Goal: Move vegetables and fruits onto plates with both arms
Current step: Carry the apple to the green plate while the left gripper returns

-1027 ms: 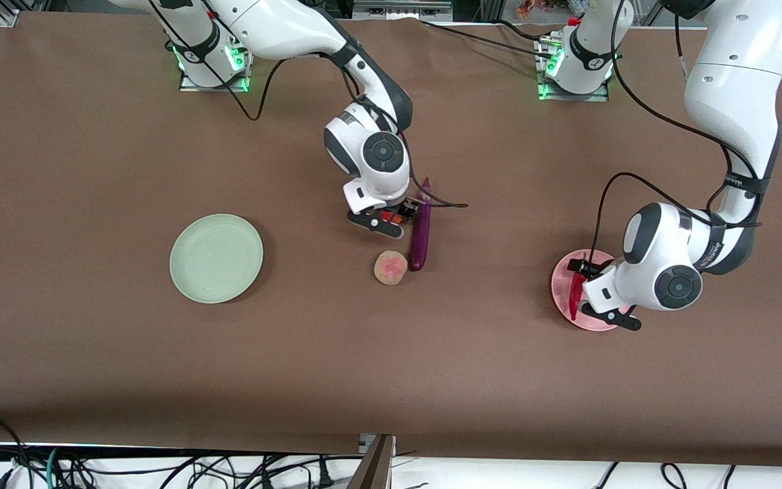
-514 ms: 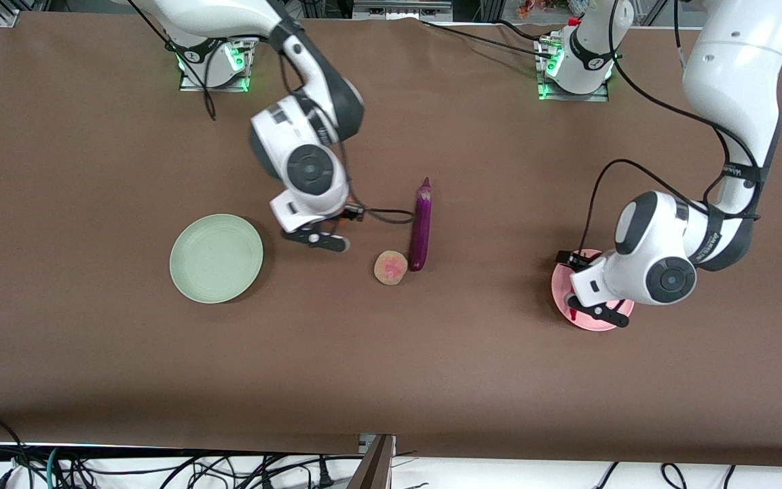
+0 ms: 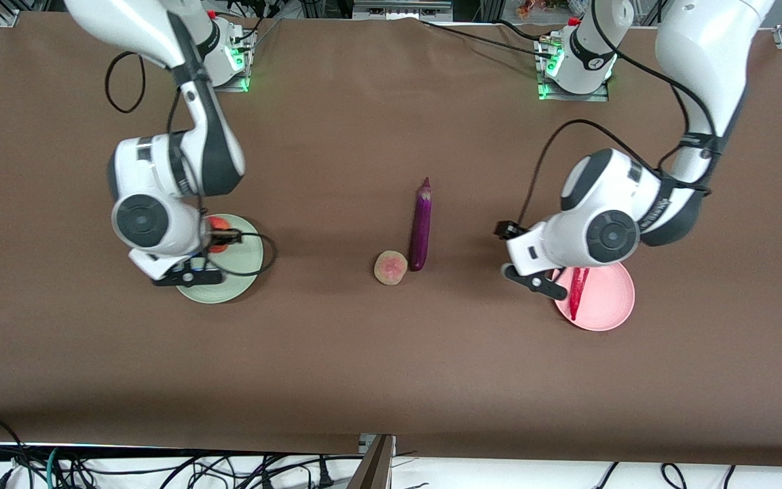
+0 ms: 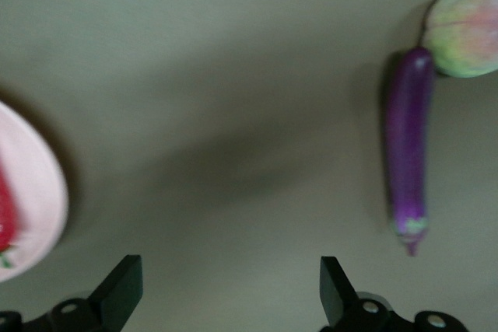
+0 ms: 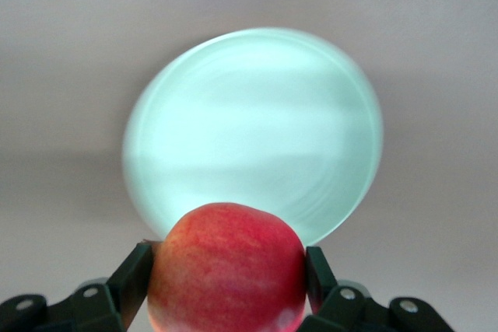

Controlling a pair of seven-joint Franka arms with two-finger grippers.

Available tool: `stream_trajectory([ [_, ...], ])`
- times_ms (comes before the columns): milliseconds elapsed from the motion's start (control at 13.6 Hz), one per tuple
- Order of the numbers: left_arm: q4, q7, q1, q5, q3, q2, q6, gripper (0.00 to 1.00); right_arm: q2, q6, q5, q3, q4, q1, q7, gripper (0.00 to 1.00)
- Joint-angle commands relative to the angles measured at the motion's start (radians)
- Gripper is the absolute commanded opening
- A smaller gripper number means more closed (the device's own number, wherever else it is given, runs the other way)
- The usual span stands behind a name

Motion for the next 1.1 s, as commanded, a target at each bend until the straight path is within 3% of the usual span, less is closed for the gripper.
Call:
stream_trajectory([
  [0, -0.017, -0.157, -0.052, -0.074, -0.002, 0.019, 0.062, 1.00, 0.013, 0.189, 0.013, -0.007, -0.126, -0.036, -0.068, 0.30],
  [147, -0.060, -0.344, -0.121, -0.072, -0.001, 0.023, 0.137, 1.00, 0.049, 0.226, 0.072, -0.007, -0.123, -0.076, -0.138, 0.53],
  [220, -0.112, -0.372, -0.126, -0.071, -0.002, 0.023, 0.221, 1.00, 0.059, 0.232, 0.115, -0.007, -0.122, -0.099, -0.196, 0.75],
  [440, -0.269, -0.423, -0.181, -0.065, 0.001, 0.028, 0.546, 1.00, 0.062, 0.218, 0.146, -0.005, -0.102, -0.116, -0.221, 0.96],
  [660, -0.294, -0.500, -0.230, -0.037, 0.007, 0.060, 0.624, 1.00, 0.053, 0.185, 0.148, 0.001, -0.056, -0.093, -0.129, 0.99],
  [807, -0.294, -0.517, -0.233, 0.048, 0.010, 0.085, 0.630, 1.00, 0.056, 0.088, 0.169, 0.016, 0.040, -0.066, -0.004, 0.99],
  [880, -0.294, -0.521, -0.233, 0.099, 0.011, 0.098, 0.631, 0.90, 0.065, 0.052, 0.190, 0.028, 0.096, -0.058, 0.077, 0.99],
  [954, -0.291, -0.523, -0.235, 0.112, 0.012, 0.102, 0.631, 0.59, 0.083, 0.034, 0.206, 0.056, 0.137, -0.046, 0.159, 0.99],
  [1027, -0.286, -0.523, -0.235, 0.115, 0.012, 0.105, 0.631, 0.52, 0.091, 0.033, 0.223, 0.086, 0.172, -0.041, 0.241, 0.99],
])
